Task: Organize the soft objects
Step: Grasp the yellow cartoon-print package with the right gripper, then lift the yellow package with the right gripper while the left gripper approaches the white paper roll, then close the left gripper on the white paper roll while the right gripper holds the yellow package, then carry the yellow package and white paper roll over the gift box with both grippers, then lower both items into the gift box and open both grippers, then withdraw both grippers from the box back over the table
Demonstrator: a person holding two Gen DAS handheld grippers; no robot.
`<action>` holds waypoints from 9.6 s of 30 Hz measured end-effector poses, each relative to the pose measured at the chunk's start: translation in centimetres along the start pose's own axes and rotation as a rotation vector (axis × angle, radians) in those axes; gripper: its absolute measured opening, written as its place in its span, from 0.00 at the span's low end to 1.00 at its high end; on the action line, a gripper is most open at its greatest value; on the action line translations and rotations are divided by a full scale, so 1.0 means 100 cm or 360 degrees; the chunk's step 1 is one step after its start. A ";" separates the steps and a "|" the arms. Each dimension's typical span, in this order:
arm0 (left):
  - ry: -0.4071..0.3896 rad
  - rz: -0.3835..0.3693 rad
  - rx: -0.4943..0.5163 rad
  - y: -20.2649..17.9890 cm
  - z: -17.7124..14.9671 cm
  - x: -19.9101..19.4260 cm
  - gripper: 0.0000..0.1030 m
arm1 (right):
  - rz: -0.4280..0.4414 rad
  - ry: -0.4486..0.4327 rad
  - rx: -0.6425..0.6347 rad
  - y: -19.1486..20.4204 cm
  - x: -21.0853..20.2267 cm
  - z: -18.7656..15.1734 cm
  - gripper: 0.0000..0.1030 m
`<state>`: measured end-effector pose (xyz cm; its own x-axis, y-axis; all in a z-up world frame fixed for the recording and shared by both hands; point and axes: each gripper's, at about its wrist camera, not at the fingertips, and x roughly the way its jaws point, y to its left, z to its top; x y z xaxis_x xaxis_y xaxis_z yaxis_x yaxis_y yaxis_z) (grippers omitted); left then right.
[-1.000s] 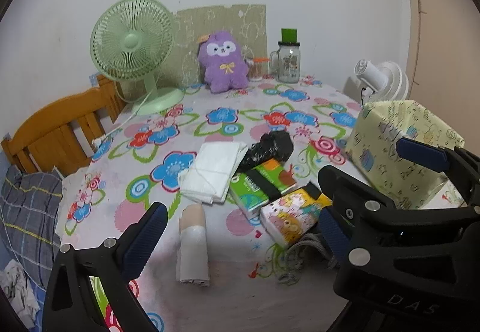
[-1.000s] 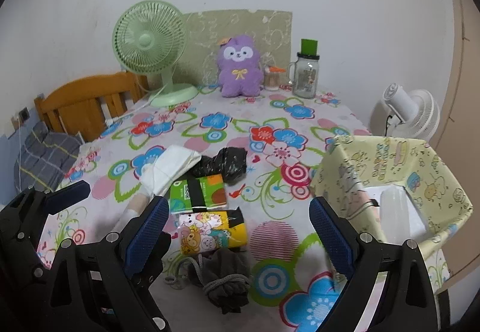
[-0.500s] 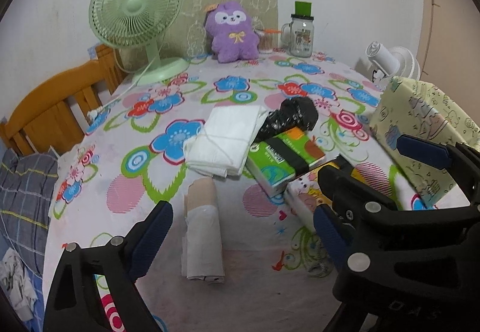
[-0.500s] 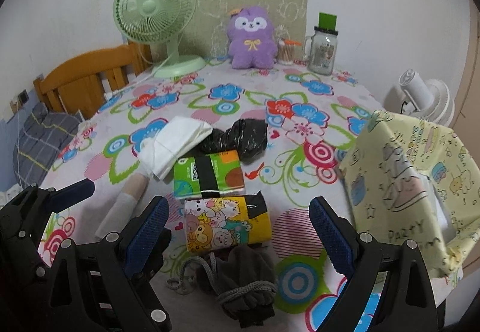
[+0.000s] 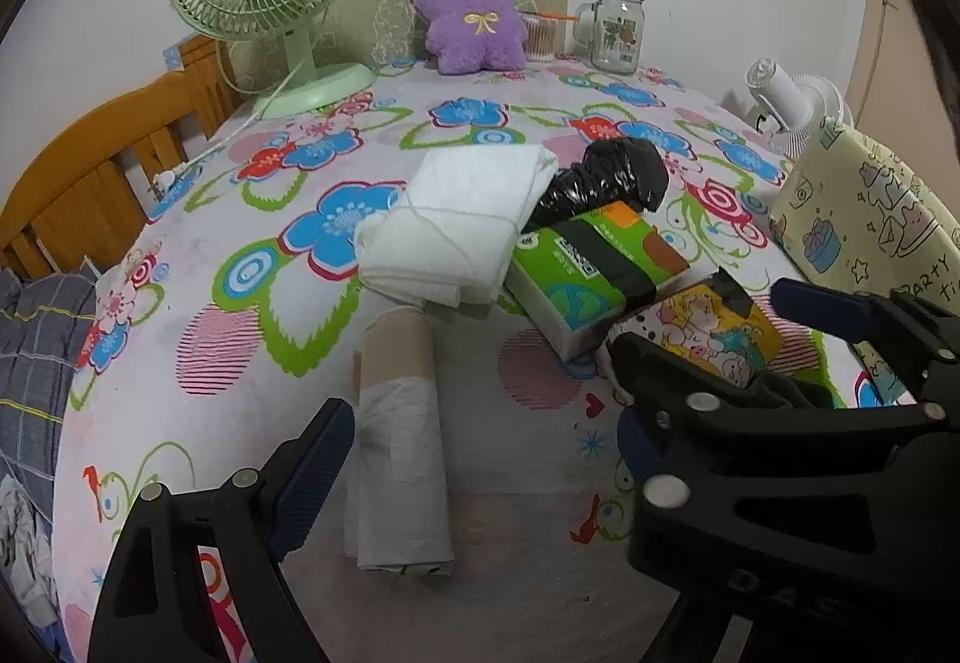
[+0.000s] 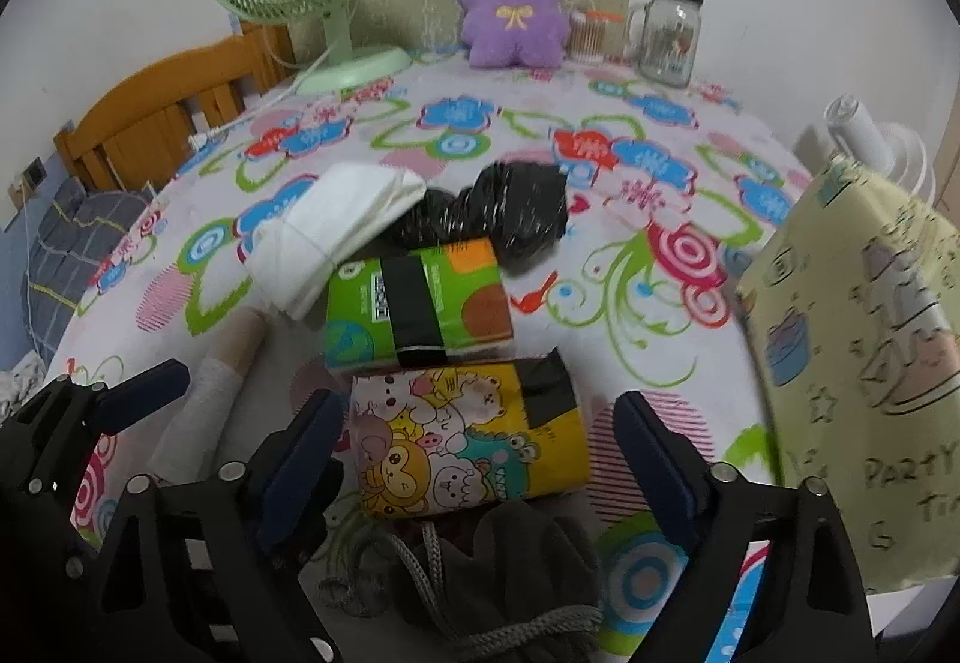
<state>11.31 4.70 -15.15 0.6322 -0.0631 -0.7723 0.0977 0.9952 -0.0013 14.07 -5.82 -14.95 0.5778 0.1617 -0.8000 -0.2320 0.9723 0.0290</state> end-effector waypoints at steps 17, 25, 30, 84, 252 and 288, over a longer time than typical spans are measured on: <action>0.0005 -0.0016 -0.0025 -0.006 0.001 0.000 0.88 | 0.0035 -0.0086 0.0068 -0.018 -0.017 0.000 0.74; -0.0027 -0.0062 0.0008 -0.024 0.002 -0.011 0.88 | -0.0018 -0.0158 0.0114 -0.038 -0.037 -0.003 0.74; -0.0051 -0.0099 0.0033 -0.038 0.002 -0.018 0.88 | -0.0028 -0.0175 0.0114 -0.045 -0.048 -0.009 0.74; -0.0019 0.0035 -0.0104 0.004 0.003 -0.008 0.55 | 0.0052 -0.0084 0.0052 -0.007 -0.025 -0.004 0.74; -0.0252 -0.0244 0.0323 -0.225 0.108 -0.030 0.84 | -0.0225 -0.0419 0.0397 -0.227 -0.114 0.018 0.94; -0.0446 -0.0144 0.0212 -0.148 0.071 -0.098 0.93 | -0.0181 -0.0600 0.0224 -0.130 -0.161 0.006 0.95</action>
<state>9.11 -9.93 -3.09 0.8016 -0.1873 -0.5678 0.2510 0.9673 0.0353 8.27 -20.94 -2.12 0.8457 0.0770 -0.5281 -0.0561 0.9969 0.0556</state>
